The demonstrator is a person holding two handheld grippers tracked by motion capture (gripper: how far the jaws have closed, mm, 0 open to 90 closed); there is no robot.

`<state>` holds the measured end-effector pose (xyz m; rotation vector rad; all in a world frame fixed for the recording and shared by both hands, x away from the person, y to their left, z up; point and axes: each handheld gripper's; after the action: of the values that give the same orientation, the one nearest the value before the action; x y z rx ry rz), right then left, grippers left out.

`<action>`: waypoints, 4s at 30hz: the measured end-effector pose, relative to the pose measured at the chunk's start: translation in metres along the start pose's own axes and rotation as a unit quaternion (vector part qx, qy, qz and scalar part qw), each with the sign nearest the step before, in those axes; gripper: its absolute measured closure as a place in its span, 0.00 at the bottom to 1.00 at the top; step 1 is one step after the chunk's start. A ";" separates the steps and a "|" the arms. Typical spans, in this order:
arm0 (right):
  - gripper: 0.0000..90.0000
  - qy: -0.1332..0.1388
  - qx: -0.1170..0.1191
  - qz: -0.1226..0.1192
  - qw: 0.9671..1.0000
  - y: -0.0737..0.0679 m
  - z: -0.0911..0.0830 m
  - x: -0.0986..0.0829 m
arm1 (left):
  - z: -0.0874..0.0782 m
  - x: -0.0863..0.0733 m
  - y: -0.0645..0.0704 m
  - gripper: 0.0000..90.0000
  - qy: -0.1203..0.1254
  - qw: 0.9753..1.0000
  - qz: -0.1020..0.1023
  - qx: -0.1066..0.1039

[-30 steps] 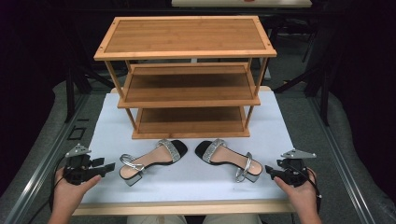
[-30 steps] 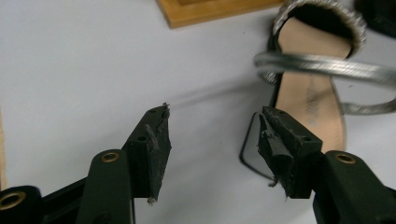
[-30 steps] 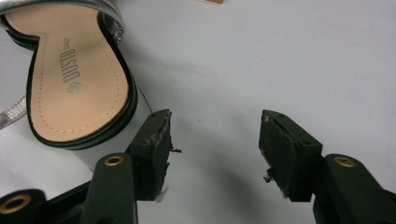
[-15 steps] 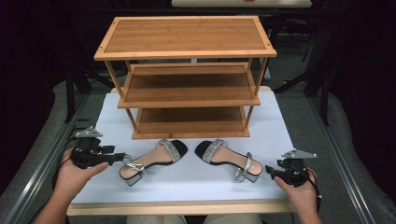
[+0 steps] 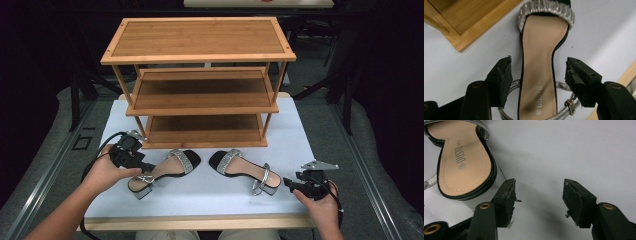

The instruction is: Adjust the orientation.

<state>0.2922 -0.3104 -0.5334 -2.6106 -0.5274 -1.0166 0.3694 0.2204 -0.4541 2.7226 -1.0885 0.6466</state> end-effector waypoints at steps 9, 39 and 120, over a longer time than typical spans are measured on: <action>0.48 0.000 0.005 0.001 1.000 0.000 0.001 -0.001 | 0.025 0.008 0.003 0.42 -0.053 0.999 0.010 0.006; 0.47 -0.005 0.011 -0.002 1.000 -0.001 0.006 -0.002 | 0.052 0.011 0.009 0.47 -0.155 0.987 0.047 0.000; 0.47 -0.007 0.017 0.005 1.000 0.001 0.008 -0.004 | 0.070 0.047 -0.012 0.48 -0.117 0.978 -0.167 0.041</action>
<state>0.2946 -0.3093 -0.5417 -2.5898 -0.5302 -0.9790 0.4320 0.1801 -0.4958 3.0105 -0.6240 0.3337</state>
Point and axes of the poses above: each handheld gripper's, and its own axes: z roughly forward along the jaws, x roughly out of its top, y roughly to its right, and after that the axes turned 6 degrees about x, right-handed
